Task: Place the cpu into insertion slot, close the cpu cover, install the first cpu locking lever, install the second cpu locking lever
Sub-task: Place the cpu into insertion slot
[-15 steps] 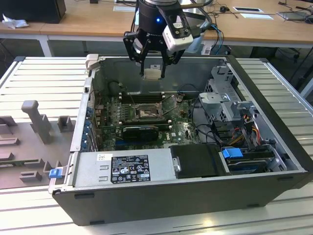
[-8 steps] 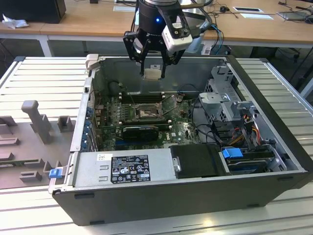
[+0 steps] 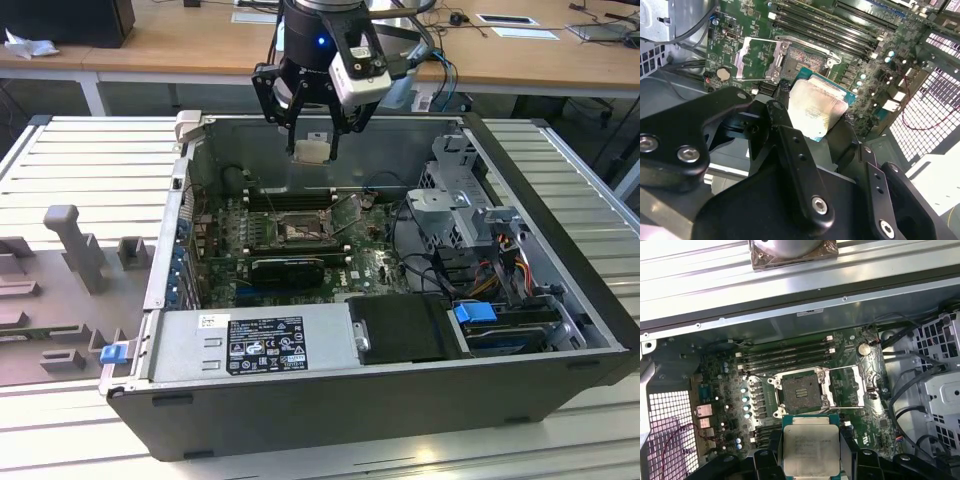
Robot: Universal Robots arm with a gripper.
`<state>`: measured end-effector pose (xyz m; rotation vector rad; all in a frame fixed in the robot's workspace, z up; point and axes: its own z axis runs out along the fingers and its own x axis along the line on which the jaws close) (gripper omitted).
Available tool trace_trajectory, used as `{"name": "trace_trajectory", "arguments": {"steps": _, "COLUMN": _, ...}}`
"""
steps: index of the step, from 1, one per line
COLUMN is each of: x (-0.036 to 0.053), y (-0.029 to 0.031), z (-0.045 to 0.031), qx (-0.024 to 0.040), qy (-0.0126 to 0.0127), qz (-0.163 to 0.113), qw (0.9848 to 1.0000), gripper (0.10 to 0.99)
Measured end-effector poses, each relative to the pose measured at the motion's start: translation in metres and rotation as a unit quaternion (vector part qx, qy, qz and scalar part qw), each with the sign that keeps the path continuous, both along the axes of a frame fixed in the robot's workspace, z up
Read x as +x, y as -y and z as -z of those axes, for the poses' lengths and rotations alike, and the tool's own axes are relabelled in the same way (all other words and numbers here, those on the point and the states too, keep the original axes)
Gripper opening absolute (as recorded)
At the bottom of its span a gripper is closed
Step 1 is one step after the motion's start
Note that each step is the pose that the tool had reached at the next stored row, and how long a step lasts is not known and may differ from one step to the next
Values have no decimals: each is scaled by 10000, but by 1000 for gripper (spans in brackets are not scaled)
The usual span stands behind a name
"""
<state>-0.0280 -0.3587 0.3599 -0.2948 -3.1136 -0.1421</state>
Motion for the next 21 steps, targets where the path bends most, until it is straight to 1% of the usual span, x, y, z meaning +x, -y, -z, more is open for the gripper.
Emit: {"name": "trace_trajectory", "arguments": {"steps": 21, "x": 0, "y": 0, "z": 3, "qx": 0, "qy": 0, "qz": 340, "qw": 9994, "gripper": 545}}
